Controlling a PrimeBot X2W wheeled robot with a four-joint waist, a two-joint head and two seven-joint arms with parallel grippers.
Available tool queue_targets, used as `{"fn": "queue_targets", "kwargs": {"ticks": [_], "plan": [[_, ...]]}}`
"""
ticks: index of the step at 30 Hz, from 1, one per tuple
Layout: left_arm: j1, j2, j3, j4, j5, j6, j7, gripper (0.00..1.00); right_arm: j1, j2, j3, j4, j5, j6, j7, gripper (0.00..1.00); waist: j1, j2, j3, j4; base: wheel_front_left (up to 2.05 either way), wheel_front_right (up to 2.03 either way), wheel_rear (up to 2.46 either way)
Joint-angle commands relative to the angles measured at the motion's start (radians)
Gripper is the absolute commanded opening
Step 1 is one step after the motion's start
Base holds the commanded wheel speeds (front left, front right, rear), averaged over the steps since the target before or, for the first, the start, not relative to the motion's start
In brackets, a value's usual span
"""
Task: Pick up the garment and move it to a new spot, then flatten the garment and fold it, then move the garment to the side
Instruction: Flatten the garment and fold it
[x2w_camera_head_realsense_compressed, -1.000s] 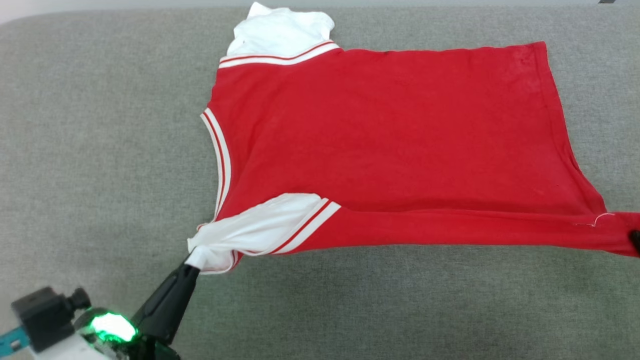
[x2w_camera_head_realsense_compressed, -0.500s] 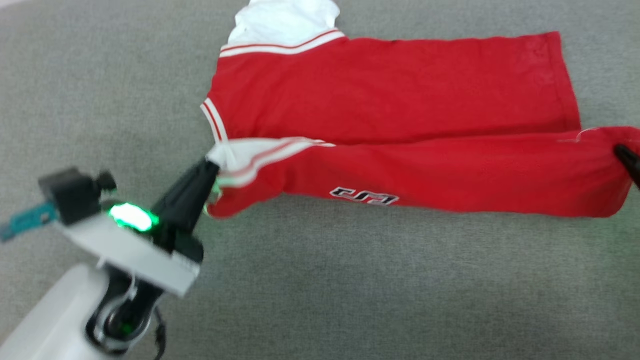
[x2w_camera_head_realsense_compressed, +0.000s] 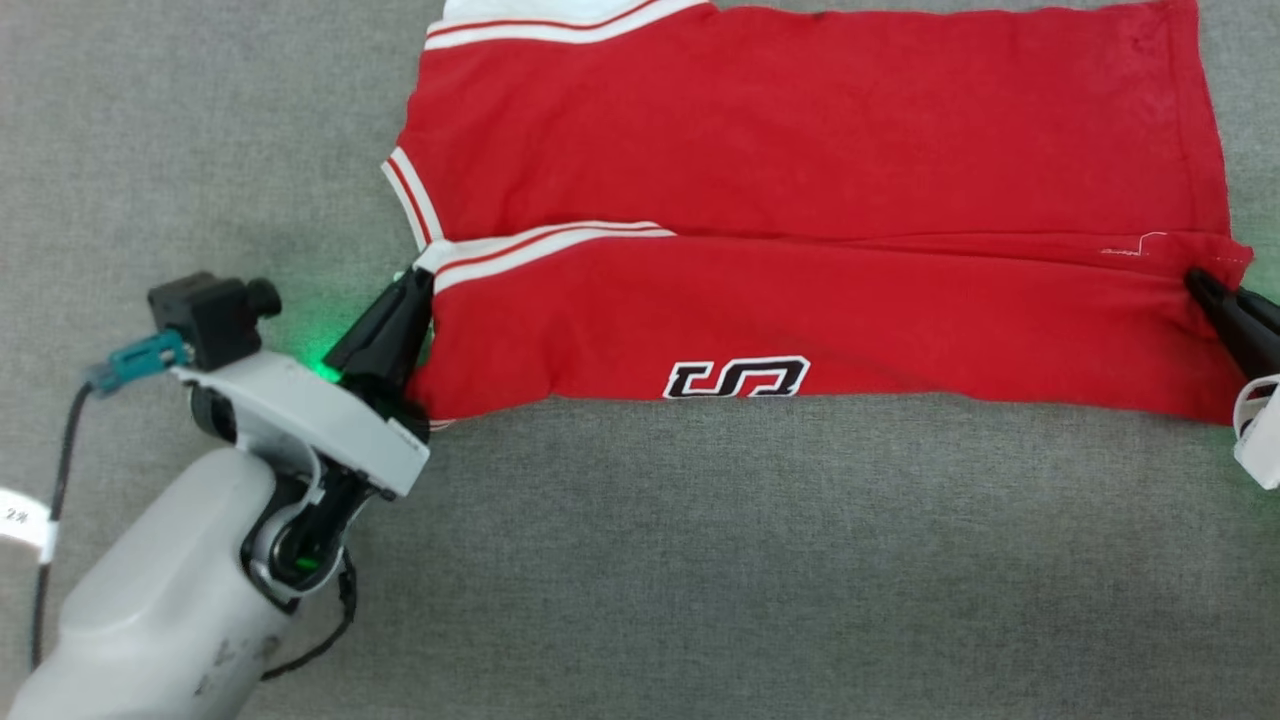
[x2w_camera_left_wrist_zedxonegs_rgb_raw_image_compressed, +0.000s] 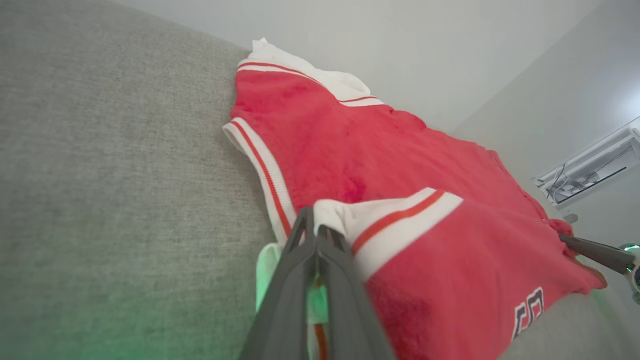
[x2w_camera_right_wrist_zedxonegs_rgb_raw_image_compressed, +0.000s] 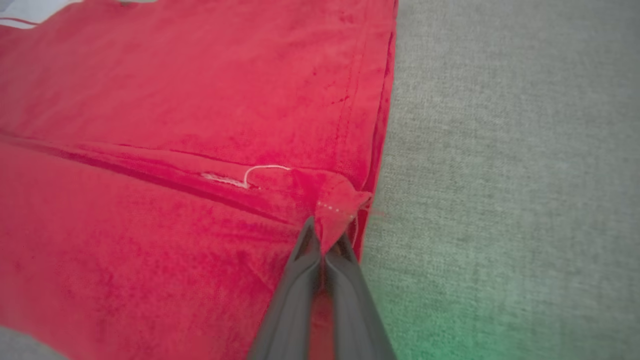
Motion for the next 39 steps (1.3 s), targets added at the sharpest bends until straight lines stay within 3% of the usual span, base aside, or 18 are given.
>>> {"fn": "queue_targets", "kwargs": {"ticks": [1, 3, 4, 5, 6, 7, 8, 9, 17, 21, 26, 31, 35, 39], "plan": [[-0.016, -0.006, -0.026, 0.054, 0.01, -0.004, -0.005, 0.0, -0.015, 0.001, 0.02, 0.031, -0.001, -0.001, -0.017, 0.0, 0.0, 0.0, 0.002, 0.002, 0.0, 0.0, 0.0], [-0.031, -0.01, -0.055, 0.098, 0.02, -0.003, -0.008, 0.02, -0.02, 0.004, 0.039, 0.057, 0.006, -0.001, -0.032, 0.0, 0.0, 0.0, -0.002, 0.001, 0.0, 0.0, 0.0], [-0.039, -0.012, -0.068, 0.114, 0.021, -0.003, -0.011, 0.18, -0.025, 0.005, 0.046, 0.068, 0.008, -0.001, -0.041, 0.0, 0.0, 0.0, -0.006, 0.0, 0.0, 0.0, 0.0], [-0.046, -0.013, -0.079, 0.127, 0.02, -0.003, -0.012, 0.44, -0.029, 0.006, 0.053, 0.077, 0.011, -0.001, -0.05, 0.0, 0.0, 0.0, -0.011, 0.0, 0.0, 0.0, 0.0], [-0.053, -0.008, -0.09, 0.138, 0.022, -0.003, -0.013, 0.87, -0.032, 0.006, 0.058, 0.084, 0.017, -0.001, -0.059, 0.01, 0.0, 0.0, -0.018, -0.001, 0.0, 0.0, 0.0], [-0.061, 0.0, -0.102, 0.148, 0.023, -0.002, -0.011, 1.0, -0.032, 0.006, 0.057, 0.094, 0.021, -0.001, -0.068, 0.34, 0.0, 0.0, -0.025, -0.002, 0.0, 0.0, 0.0], [-0.069, 0.009, -0.112, 0.157, 0.029, -0.001, -0.008, 1.0, -0.032, 0.006, 0.058, 0.102, 0.022, -0.001, -0.072, 0.78, 0.0, 0.0, -0.035, -0.002, 0.0, 0.0, 0.0], [-0.078, 0.019, -0.126, 0.163, 0.039, -0.001, -0.002, 1.0, -0.032, 0.004, 0.057, 0.109, 0.023, -0.001, -0.081, 1.0, 0.0, 0.0, -0.045, -0.002, 0.0, 0.0, 0.0], [-0.183, 0.105, -0.184, 0.167, 0.141, 0.014, 0.068, 1.0, -0.011, 0.004, 0.043, 0.122, 0.03, -0.001, -0.121, 1.0, 0.0, 0.0, -0.139, 0.005, 0.0, 0.0, 0.0], [-0.235, 0.165, -0.205, 0.1, 0.171, 0.052, 0.186, 1.0, 0.008, 0.008, 0.026, 0.117, 0.03, -0.001, -0.131, 1.0, 0.0, 0.0, -0.178, 0.007, 0.0, 0.0, 0.0], [-0.223, 0.201, -0.194, -0.044, 0.04, 0.157, 0.438, 1.0, 0.02, 0.017, 0.012, 0.1, 0.023, -0.001, -0.127, 1.0, 0.0, 0.0, -0.188, 0.005, 0.0, 0.0, 0.0], [-0.197, 0.259, -0.242, -0.224, -0.083, 0.234, 0.729, 1.0, 0.017, 0.03, 0.011, 0.072, 0.016, -0.001, -0.115, 1.0, 0.0, 0.0, -0.163, -0.008, 0.0, 0.0, 0.0], [-0.183, 0.274, -0.265, -0.276, -0.116, 0.279, 0.823, 1.0, 0.0, 0.039, 0.014, 0.054, 0.01, -0.001, -0.105, 1.0, 0.0, 0.0, -0.132, -0.024, 0.0, 0.0, 0.0], [-0.194, 0.262, -0.264, -0.234, -0.129, 0.277, 0.839, 1.0, -0.024, 0.042, 0.017, 0.042, 0.012, -0.001, -0.095, 1.0, 0.0, 0.0, -0.088, -0.046, 0.0, 0.0, 0.0]]}}
